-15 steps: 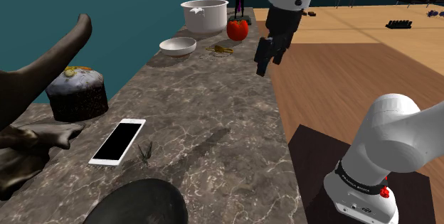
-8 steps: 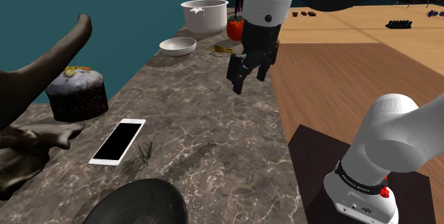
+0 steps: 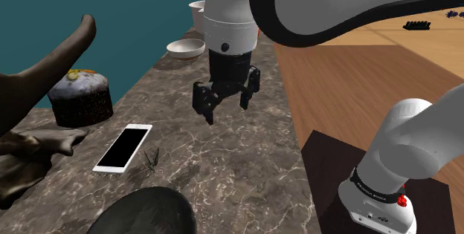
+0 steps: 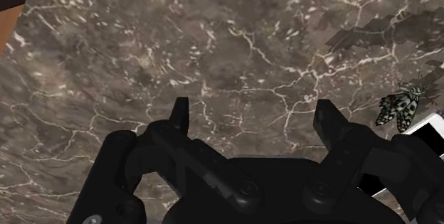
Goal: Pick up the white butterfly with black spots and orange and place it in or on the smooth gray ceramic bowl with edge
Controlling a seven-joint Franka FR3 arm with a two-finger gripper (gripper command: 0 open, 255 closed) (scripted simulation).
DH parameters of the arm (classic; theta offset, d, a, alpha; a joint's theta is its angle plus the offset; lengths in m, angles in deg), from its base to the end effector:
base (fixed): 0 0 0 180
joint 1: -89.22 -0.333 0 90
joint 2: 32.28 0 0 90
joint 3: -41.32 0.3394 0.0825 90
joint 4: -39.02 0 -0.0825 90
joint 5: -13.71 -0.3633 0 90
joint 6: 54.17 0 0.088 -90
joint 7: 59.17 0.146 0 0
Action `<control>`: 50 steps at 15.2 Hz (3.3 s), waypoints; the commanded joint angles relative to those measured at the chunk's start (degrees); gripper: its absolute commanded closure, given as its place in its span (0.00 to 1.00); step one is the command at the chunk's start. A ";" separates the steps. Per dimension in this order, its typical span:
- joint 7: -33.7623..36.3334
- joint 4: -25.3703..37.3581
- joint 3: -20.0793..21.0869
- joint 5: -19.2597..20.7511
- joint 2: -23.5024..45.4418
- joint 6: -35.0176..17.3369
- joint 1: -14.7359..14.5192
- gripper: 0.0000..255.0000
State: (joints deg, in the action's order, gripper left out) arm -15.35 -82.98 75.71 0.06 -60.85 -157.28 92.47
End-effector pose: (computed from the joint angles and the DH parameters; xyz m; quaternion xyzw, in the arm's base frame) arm 0.3184 0.2729 0.5582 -0.9866 0.1544 -0.0507 0.0126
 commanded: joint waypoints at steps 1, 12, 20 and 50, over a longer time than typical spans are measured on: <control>5.04 2.78 3.51 0.80 3.80 -1.03 1.27 0.00; 40.39 26.80 21.55 25.38 38.91 -0.69 1.67 0.00; 45.77 28.20 19.51 30.84 45.70 -3.15 -2.88 0.00; 45.04 35.71 19.79 30.56 45.81 4.11 -4.10 1.00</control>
State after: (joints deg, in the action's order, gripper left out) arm 29.77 -47.98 95.43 30.73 -14.93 -153.95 88.45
